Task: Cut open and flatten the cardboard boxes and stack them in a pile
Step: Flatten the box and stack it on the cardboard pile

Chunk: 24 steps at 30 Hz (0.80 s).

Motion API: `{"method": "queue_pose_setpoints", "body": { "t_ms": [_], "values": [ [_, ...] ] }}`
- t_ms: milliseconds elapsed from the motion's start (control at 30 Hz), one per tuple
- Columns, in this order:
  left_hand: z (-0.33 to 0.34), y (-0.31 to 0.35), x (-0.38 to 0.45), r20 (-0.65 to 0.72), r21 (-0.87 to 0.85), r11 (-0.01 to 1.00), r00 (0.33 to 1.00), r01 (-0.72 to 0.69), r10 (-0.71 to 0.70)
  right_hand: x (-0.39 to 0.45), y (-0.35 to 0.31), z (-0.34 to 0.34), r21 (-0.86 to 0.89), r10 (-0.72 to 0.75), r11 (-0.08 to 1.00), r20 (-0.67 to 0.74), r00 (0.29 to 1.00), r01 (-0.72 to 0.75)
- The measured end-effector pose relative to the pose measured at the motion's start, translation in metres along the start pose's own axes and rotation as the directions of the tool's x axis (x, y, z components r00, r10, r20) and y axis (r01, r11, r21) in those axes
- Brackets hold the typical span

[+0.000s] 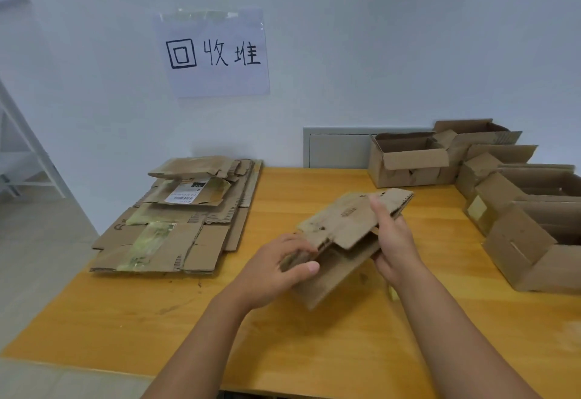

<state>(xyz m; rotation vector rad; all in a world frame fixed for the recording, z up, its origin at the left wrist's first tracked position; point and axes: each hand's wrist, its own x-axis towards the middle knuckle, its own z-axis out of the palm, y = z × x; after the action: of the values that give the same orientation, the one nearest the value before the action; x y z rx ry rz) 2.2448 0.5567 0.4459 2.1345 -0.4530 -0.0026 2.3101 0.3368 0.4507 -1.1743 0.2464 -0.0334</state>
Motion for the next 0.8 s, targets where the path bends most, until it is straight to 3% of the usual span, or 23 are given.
{"method": "queue_pose_setpoints", "body": {
  "t_ms": [133,200,300,400,467,567,633,700,800],
  "values": [
    [0.008,0.003,-0.004,0.016,-0.048,0.997,0.998,0.054,-0.053,0.002,0.005,-0.005,-0.043,-0.042,0.998,-0.094,0.995,0.038],
    [0.006,-0.001,0.001,-0.129,0.004,0.995,0.987,0.1,-0.099,-0.002,0.002,-0.005,-0.029,-0.064,0.998,-0.065,0.996,0.063],
    [-0.006,-0.004,0.011,-0.354,0.075,0.973,0.918,0.217,-0.177,-0.009,-0.008,-0.003,0.026,-0.099,0.995,0.05,0.994,0.098],
    [-0.023,0.0,0.014,-0.191,-0.193,0.9,0.885,0.39,-0.425,-0.012,-0.016,0.001,0.053,-0.108,0.993,0.129,0.986,0.101],
    [-0.028,-0.004,0.015,-0.106,-0.275,0.869,0.885,0.412,-0.453,-0.009,-0.013,0.004,-0.006,-0.1,0.995,0.093,0.991,0.101],
    [-0.021,-0.013,0.017,-0.226,-0.336,0.856,0.849,0.393,-0.478,-0.003,0.004,0.01,-0.171,-0.035,0.984,0.047,0.998,0.042],
    [-0.014,-0.022,0.02,-0.326,-0.362,0.838,0.786,0.409,-0.525,-0.005,0.021,0.012,-0.408,0.009,0.912,0.102,0.995,0.034],
    [-0.009,-0.029,0.023,-0.339,-0.322,0.822,0.754,0.469,-0.563,-0.008,0.037,0.013,-0.606,0.007,0.788,0.188,0.982,0.11],
    [-0.004,-0.037,0.023,-0.26,0.115,0.787,0.783,0.606,-0.565,-0.006,0.053,0.011,-0.855,0.021,0.47,0.259,0.966,0.219]
  ]
}}
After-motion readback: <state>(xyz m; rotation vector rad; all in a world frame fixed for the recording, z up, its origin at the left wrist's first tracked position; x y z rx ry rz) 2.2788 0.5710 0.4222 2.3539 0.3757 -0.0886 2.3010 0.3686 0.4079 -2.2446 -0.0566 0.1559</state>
